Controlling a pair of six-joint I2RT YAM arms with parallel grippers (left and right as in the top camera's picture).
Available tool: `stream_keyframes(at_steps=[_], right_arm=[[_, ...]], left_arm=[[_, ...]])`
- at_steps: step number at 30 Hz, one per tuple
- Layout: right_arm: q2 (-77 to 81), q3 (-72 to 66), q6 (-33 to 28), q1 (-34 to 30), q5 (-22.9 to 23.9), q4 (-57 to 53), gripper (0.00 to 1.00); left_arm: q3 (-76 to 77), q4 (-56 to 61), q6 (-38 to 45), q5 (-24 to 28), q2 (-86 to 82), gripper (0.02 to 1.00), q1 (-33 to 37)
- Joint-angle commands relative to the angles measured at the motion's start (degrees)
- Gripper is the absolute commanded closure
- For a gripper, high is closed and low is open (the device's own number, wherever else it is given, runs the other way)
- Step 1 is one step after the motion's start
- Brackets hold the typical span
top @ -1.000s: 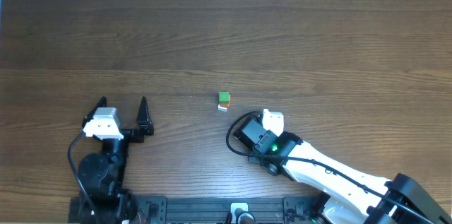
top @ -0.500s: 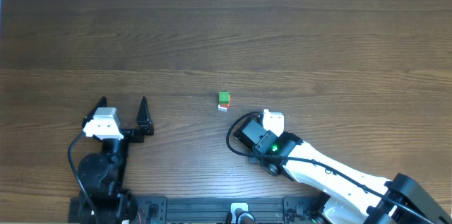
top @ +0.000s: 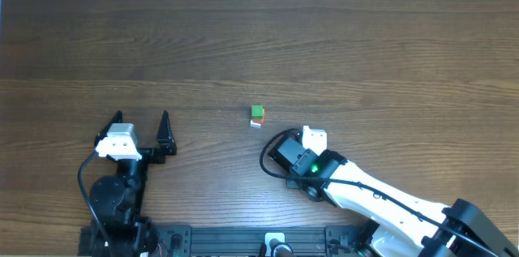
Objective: Stack Cubes
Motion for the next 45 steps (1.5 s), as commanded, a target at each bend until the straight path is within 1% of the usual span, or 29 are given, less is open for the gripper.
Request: stream_keyframes(at_steps=[1,5,8,14,19,26,35,45], right_arm=[[0.2,8.7,-1.8,-0.4,2.7,-4.1,0.893],[0.6,17.9,-5.4,-0.4,3.2,-7.7,0.917],[2.2,24.2,-6.8,-1.1,3.2,-10.0,0.928],[11.0,39.9,-10.6,-2.4,3.2,-15.9,0.936],[17.9,48.2,-11.1,-2.4,3.2,-19.5,0.943],[21.7,49.2,-11.0,-3.1,2.3,-18.5,0.945],[23.3,49.2,-11.0,-3.4,2.3,-16.8,0.950],[24.2,49.2,-11.0,-3.1,1.0,-16.2,0.954]], left_arm=[[-0.3,0.0,0.8,0.3,-0.2,0.018,-0.3],[-0.3,0.0,0.8,0.4,-0.2,0.018,-0.3],[-0.3,0.0,0.8,0.3,-0.2,0.018,-0.3],[-0.3,0.0,0.8,0.4,-0.2,0.018,-0.3],[-0.3,0.0,0.8,0.3,-0.2,0.018,-0.3],[-0.3,0.0,0.8,0.4,-0.2,0.018,-0.3],[-0.3,0.0,0.8,0.3,-0.2,0.018,-0.3],[-0.3,0.0,0.8,0.4,-0.2,0.020,-0.3]])
